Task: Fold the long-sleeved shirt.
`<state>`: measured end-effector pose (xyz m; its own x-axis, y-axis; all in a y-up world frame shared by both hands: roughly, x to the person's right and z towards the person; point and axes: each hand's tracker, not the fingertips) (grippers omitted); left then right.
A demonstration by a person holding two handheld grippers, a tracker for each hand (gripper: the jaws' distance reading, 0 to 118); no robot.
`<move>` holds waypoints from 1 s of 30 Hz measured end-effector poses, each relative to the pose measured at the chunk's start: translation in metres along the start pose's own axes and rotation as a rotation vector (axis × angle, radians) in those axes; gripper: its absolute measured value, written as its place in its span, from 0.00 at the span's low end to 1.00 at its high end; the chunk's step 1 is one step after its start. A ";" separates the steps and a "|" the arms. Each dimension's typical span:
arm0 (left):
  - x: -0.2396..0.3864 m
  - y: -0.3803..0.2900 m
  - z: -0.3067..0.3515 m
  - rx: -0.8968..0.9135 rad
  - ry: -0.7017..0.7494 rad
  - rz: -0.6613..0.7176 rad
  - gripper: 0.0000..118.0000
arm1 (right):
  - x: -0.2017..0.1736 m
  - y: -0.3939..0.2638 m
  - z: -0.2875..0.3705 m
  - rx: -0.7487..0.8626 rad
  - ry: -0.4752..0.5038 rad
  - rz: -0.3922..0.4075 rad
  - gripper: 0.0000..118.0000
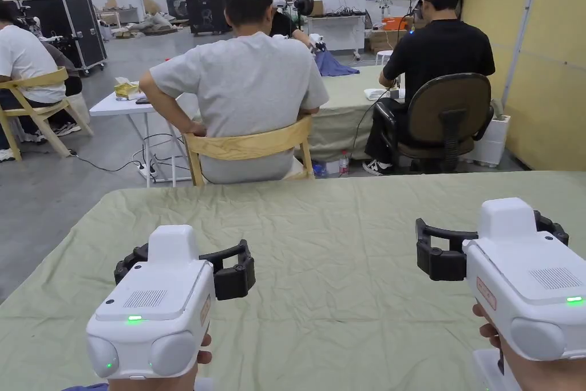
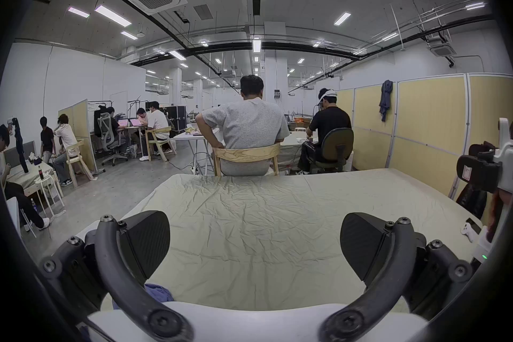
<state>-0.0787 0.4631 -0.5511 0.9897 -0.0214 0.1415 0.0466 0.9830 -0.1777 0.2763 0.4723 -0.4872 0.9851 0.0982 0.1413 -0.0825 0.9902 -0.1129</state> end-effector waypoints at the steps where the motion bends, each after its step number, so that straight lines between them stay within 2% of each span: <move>1: 0.000 0.000 0.000 -0.002 -0.004 0.001 1.00 | 0.000 0.000 0.000 -0.001 0.001 0.000 1.00; 30: 0.002 -0.001 -0.009 -0.041 -0.025 -0.002 1.00 | 0.000 0.000 -0.005 -0.021 -0.004 0.015 1.00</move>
<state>-0.0756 0.4601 -0.5589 0.9859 -0.0181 0.1665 0.0546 0.9747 -0.2169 0.2769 0.4717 -0.4922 0.9832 0.1134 0.1430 -0.0939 0.9862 -0.1361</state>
